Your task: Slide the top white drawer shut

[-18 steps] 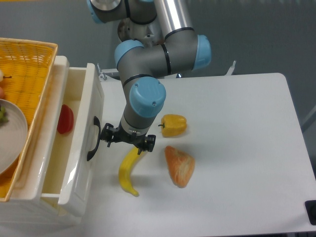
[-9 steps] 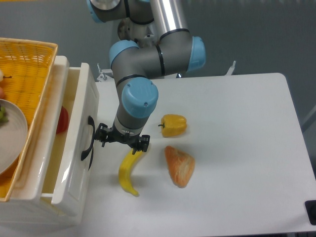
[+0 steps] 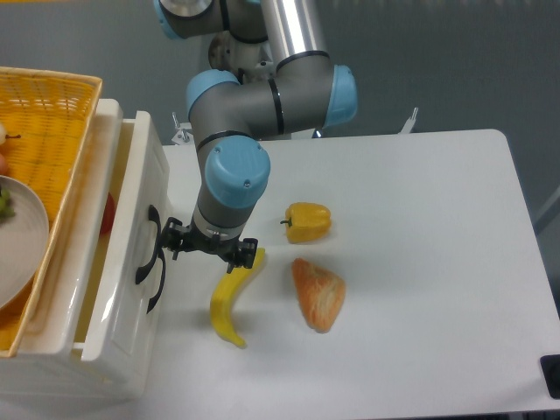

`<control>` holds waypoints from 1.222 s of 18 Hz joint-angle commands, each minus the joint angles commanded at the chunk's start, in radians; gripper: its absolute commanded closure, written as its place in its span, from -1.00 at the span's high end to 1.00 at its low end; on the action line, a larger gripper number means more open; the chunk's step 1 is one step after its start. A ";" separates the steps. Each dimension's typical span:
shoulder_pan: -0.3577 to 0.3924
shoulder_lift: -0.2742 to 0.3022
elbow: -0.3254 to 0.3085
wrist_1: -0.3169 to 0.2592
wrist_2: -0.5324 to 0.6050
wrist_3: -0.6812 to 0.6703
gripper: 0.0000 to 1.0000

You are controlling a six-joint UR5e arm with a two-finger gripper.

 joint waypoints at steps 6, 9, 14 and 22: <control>-0.009 -0.005 0.002 0.002 0.002 -0.005 1.00; -0.008 -0.002 0.002 0.000 0.000 -0.005 1.00; -0.005 -0.003 0.002 0.002 0.003 -0.003 1.00; 0.040 -0.006 0.012 0.028 0.008 0.070 1.00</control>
